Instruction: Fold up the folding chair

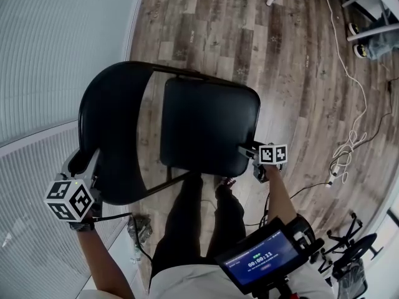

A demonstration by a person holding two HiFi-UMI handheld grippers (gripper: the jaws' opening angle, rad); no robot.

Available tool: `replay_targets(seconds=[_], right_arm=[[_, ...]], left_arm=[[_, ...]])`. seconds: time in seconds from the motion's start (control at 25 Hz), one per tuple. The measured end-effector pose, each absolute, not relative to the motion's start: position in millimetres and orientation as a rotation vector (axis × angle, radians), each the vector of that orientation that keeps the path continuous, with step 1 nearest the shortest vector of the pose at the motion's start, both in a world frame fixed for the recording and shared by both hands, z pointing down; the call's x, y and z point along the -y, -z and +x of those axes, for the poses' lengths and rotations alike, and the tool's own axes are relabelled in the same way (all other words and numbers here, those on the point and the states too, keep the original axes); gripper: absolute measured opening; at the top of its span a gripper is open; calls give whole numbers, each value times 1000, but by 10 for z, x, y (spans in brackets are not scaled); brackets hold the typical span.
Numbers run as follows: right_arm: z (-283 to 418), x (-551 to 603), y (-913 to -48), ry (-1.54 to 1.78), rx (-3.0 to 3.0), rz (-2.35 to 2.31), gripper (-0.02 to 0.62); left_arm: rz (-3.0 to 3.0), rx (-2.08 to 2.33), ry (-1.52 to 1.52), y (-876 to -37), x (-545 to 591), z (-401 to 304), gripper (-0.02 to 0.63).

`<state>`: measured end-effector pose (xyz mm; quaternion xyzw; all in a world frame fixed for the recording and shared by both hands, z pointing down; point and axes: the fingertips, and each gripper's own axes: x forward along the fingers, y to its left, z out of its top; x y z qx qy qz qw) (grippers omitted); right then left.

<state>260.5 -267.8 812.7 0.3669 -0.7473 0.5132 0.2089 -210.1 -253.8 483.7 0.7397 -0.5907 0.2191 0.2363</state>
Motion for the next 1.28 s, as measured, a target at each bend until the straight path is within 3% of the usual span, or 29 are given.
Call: replay_targets(seconds=[0.4,1.28], right_arm=[[2575,2728,-8120,-1425,2083,1050,403],[2641,2743,-8106,-1475,2004,1120,360]], left_arm=[[2042,1567,-607,-4839,2580,-2057,183],[2014,1498,-608,-4867,2589,-2019,169]])
